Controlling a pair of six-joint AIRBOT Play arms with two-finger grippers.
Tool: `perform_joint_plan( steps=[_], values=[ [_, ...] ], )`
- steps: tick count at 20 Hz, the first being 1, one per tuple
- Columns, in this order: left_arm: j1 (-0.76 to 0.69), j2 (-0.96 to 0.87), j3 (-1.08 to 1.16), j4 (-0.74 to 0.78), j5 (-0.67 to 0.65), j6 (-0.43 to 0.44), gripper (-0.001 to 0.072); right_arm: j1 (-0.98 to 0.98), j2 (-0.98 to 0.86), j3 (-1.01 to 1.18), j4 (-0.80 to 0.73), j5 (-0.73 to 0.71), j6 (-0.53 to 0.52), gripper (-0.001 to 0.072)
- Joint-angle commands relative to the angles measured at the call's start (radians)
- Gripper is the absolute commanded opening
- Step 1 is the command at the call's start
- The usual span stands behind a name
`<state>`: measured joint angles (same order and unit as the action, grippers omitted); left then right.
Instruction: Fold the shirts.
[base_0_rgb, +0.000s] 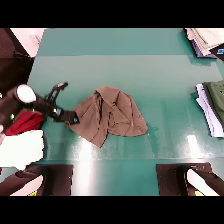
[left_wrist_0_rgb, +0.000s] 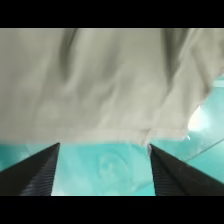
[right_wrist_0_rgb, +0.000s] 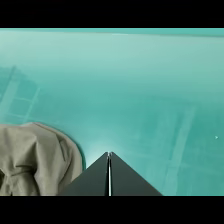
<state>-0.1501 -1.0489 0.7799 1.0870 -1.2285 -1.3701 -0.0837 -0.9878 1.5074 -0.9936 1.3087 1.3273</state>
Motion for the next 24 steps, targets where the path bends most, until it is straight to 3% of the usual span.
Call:
perform_joint_plan(
  steps=[1, 6, 14, 18, 19, 20, 22, 23, 24],
  values=[
    [0.001, 0.094, -0.19, -0.024, 0.087, -0.069, 0.0643, 0.001, -0.008, 0.001, 0.0, 0.011, 0.0, 0.0026],
    [0.001, 0.093, -0.259, -0.152, 0.265, -0.051, 0.0644, 0.001, -0.007, 0.001, 0.001, 0.012, 0.0, 0.0026],
    [0.001, 0.091, -0.28, -0.151, 0.26, -0.052, 0.0643, 0.001, -0.006, 0.001, 0.007, 0.012, 0.0, 0.0026],
    [0.001, 0.091, -0.322, -0.148, 0.355, -0.056, 0.0641, 0.001, -0.007, 0.001, 0.008, 0.012, 0.0, 0.0026],
    [0.001, 0.091, -0.321, -0.154, 0.363, -0.063, 0.0486, 0.001, -0.007, 0.001, 0.007, 0.011, 0.0, 0.0026],
    [0.001, 0.091, -0.321, -0.156, 0.373, -0.061, 0.0271, 0.001, -0.007, 0.001, 0.007, 0.012, 0.0, 0.0026],
    [0.001, 0.091, -0.321, -0.162, 0.394, -0.063, 0.0235, 0.001, -0.006, 0.001, 0.007, 0.013, 0.0, 0.0026],
    [0.001, 0.092, -0.32, -0.175, 0.398, -0.059, 0.0027, 0.001, -0.006, 0.001, 0.007, 0.013, 0.0, 0.0026],
    [0.001, 0.092, -0.309, -0.184, 0.388, -0.039, 0.0024, 0.001, -0.006, 0.001, 0.007, 0.019, 0.0, 0.0026]
  ],
)
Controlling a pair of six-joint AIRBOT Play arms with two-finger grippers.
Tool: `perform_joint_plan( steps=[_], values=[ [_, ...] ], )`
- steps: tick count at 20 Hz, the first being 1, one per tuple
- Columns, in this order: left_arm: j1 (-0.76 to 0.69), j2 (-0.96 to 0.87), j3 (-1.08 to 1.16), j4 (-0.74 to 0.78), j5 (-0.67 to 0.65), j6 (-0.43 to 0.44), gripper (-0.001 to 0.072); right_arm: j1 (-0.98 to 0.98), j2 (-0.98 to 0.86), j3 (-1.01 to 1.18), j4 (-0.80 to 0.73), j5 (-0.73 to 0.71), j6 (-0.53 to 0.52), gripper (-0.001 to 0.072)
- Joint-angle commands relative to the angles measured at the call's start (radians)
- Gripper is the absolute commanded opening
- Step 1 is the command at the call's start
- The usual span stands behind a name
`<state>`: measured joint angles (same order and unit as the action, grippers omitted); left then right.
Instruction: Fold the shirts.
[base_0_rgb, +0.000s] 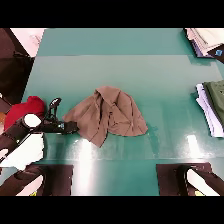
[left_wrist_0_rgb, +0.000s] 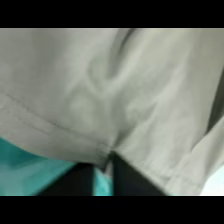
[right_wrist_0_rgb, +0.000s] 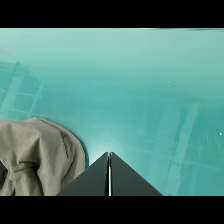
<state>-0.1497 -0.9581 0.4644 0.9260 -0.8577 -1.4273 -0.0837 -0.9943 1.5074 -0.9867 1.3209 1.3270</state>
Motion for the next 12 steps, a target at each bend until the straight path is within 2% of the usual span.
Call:
perform_joint_plan(
  steps=[1, 6, 10, 11, 12],
  values=[
    [0.001, 0.003, 0.039, -0.016, -0.018, 0.032, 0.0024, 0.001, 0.002, 0.001, -0.001, 0.017, 0.0, 0.0026],
    [0.001, 0.014, 0.396, 0.095, -0.302, 0.127, 0.0024, 0.0, 0.047, -0.065, -0.034, 0.097, 0.0, 0.0026],
    [0.001, 0.014, 0.564, 0.191, -0.335, 0.127, 0.0024, 0.001, 0.099, -0.37, -0.005, 0.092, 0.0, 0.0032],
    [0.001, 0.014, 0.563, 0.214, -0.331, 0.126, 0.0024, 0.001, 0.098, -0.465, 0.033, 0.086, -0.001, 0.0192],
    [0.001, 0.013, 0.561, 0.243, -0.329, 0.125, 0.0024, 0.003, 0.089, -0.553, 0.092, 0.07, -0.01, 0.0456]
  ],
)
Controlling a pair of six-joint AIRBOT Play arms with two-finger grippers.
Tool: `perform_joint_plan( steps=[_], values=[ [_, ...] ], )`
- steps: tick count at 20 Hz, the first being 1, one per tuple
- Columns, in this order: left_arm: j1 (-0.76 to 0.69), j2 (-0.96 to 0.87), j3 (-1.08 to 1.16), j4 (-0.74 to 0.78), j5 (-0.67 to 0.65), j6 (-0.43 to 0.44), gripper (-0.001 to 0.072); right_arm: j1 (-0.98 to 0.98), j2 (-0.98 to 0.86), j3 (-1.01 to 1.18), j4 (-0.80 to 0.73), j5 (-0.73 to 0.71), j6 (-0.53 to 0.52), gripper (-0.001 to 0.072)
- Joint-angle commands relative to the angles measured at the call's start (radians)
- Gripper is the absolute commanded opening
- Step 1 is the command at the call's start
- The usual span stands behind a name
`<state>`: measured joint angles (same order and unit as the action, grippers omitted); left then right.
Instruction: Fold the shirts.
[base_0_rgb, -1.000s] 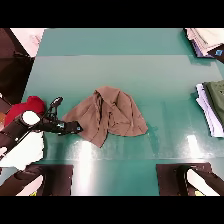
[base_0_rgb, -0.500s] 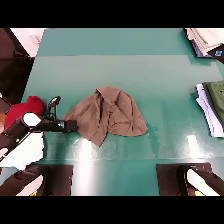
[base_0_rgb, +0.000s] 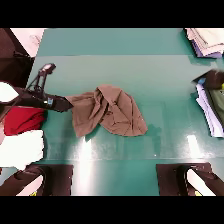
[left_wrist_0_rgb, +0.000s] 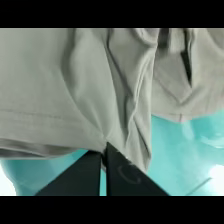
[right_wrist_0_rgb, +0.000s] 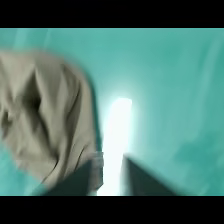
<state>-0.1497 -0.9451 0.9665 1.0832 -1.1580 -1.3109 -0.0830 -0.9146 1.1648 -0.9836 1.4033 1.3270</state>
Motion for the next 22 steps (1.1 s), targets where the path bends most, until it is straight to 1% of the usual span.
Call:
perform_joint_plan(
  steps=[1, 2, 3, 6, 10, 12, 13, 16, 20, 21, 22],
  values=[
    [0.001, 0.0, 0.059, 0.108, -0.029, 0.005, 0.0024, 0.016, -0.011, -0.294, 0.153, -0.042, -0.04, 0.0532],
    [0.001, 0.0, 0.059, 0.124, -0.029, 0.004, 0.0024, 0.047, -0.037, -0.363, 0.195, -0.09, -0.076, 0.053],
    [0.001, 0.0, 0.059, 0.134, -0.032, 0.001, 0.0025, 0.092, -0.065, -0.411, 0.215, -0.145, -0.092, 0.0523],
    [0.001, 0.001, 0.059, 0.137, -0.057, -0.002, 0.0024, 0.283, -0.178, -0.473, 0.229, -0.262, -0.098, 0.0521],
    [0.001, 0.0, 0.059, 0.137, -0.072, -0.003, 0.0024, 0.514, -0.294, -0.414, 0.231, -0.398, -0.098, 0.0521],
    [0.001, 0.0, 0.059, 0.137, -0.074, -0.019, 0.0024, 0.584, -0.35, -0.356, 0.22, -0.457, -0.097, 0.0518],
    [0.001, 0.0, 0.059, 0.137, -0.074, -0.021, 0.0024, 0.597, -0.38, -0.327, 0.223, -0.46, -0.097, 0.0511],
    [0.001, 0.0, 0.059, 0.137, -0.074, -0.021, 0.0025, 0.629, -0.464, -0.246, 0.221, -0.406, -0.098, 0.0511],
    [0.001, 0.0, 0.059, 0.137, -0.073, -0.02, 0.0024, 0.672, -0.531, -0.21, 0.222, -0.398, -0.097, 0.0509],
    [0.001, 0.001, 0.059, 0.137, -0.073, -0.02, 0.0025, 0.687, -0.541, -0.21, 0.221, -0.399, -0.097, 0.0498],
    [0.001, 0.0, 0.059, 0.137, -0.073, -0.02, 0.0025, 0.699, -0.549, -0.21, 0.222, -0.403, -0.098, 0.0386]
  ],
)
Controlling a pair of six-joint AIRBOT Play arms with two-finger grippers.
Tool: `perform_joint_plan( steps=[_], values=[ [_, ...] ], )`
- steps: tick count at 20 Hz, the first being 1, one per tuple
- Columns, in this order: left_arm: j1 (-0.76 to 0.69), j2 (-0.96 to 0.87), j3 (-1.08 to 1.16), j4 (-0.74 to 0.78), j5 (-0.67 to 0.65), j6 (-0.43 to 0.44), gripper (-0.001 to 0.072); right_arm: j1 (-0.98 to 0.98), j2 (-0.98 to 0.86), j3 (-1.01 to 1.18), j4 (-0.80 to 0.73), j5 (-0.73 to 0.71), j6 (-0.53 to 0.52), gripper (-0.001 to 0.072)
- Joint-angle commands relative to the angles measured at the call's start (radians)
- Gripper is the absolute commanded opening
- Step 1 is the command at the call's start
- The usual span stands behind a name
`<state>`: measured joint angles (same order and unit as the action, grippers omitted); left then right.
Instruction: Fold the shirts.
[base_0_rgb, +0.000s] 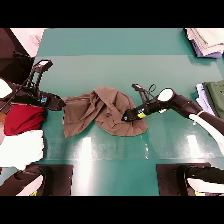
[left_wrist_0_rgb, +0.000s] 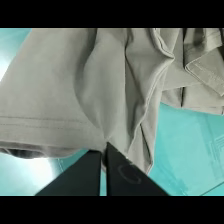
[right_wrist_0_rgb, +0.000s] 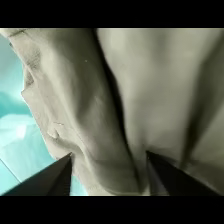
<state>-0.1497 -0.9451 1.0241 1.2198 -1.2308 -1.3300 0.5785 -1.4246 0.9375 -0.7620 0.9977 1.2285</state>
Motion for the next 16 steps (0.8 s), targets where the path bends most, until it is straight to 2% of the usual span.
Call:
perform_joint_plan(
  steps=[1, 2, 5, 8, 10, 16],
  values=[
    [0.001, 0.0, 0.001, 0.0, 0.0, -0.001, 0.0025, 0.048, -0.039, 0.017, -0.001, -0.01, -0.002, 0.0246],
    [0.001, 0.0, 0.001, 0.0, -0.001, -0.001, 0.0025, 0.049, -0.034, 0.018, 0.005, -0.024, -0.031, 0.0036],
    [0.001, 0.001, 0.045, 0.034, -0.013, -0.01, 0.0024, 0.002, 0.066, 0.02, -0.046, -0.024, -0.003, 0.0022],
    [0.001, 0.001, 0.244, 0.09, -0.098, -0.006, 0.0024, -0.144, 0.281, 0.125, -0.269, 0.127, 0.138, 0.0021],
    [0.001, 0.001, 0.396, 0.085, -0.155, -0.005, 0.0024, -0.248, 0.423, 0.245, -0.409, 0.198, 0.188, 0.0021],
    [0.001, 0.018, 0.757, -0.019, -0.289, -0.032, 0.0024, -0.49, 0.639, 0.652, -0.444, 0.27, 0.188, 0.002]
  ],
)
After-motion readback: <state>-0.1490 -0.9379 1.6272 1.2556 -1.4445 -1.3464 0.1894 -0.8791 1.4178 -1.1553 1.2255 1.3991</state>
